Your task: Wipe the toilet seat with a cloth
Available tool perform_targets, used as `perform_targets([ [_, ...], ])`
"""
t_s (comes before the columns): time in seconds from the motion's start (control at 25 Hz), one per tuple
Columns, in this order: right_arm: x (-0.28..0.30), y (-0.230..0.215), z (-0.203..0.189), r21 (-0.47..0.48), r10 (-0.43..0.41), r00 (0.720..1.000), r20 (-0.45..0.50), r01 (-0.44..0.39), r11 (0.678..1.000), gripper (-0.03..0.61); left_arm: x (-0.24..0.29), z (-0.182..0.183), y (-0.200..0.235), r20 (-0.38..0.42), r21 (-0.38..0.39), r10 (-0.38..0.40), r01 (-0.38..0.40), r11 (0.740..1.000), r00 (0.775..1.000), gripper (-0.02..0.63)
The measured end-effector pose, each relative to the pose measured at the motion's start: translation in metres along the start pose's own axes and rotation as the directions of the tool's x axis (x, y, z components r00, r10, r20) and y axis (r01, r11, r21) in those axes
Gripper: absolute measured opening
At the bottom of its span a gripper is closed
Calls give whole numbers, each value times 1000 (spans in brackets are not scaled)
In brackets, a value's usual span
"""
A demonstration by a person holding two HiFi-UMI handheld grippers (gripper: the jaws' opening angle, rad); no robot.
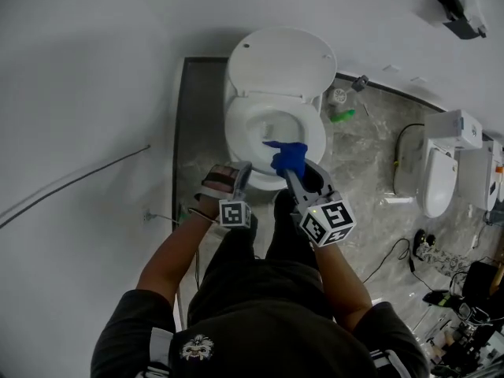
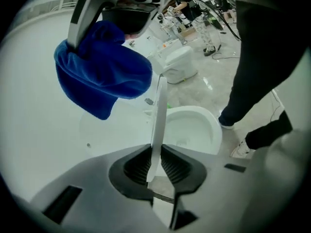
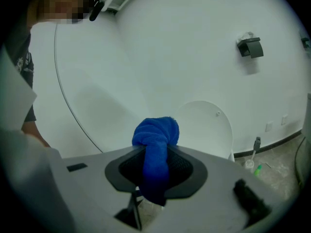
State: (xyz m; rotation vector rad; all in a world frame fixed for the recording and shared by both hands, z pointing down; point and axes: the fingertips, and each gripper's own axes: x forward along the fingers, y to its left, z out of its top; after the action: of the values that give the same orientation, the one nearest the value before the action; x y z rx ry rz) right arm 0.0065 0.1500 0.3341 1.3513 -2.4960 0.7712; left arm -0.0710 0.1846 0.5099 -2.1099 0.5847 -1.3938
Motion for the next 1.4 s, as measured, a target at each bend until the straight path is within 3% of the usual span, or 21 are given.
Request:
perform_targets([
  [0.2,0,-7,-50,12,-37,997,-71,38,999,97,3,-9,-64,-3,97,-50,50,994,999,66],
  [0.64,31,-56,-170,62,-37,982,-183,49,997,97,44,-32,-173,-33,154,-77,81,985,996,224],
  [0.88,35,-66,-221,80,-10,979,-205,27,996,97,76,-49,-218,-92,188,-90,106,976,992,249],
  [1.04,39,-69,-241,78,12,977,-211,4,997,97,99,-60,-243,-145,170,-138,162,972,980,249],
  [1.28,47,-74,-251,95,32,981,-193,-13,995,97,108,-59,-252,-170,115,-166,187,976,971,253],
  [1.4,46,-76,-249,104,43,981,-187,-23,994,97,102,-56,-250,-185,17,-203,210,978,961,253],
])
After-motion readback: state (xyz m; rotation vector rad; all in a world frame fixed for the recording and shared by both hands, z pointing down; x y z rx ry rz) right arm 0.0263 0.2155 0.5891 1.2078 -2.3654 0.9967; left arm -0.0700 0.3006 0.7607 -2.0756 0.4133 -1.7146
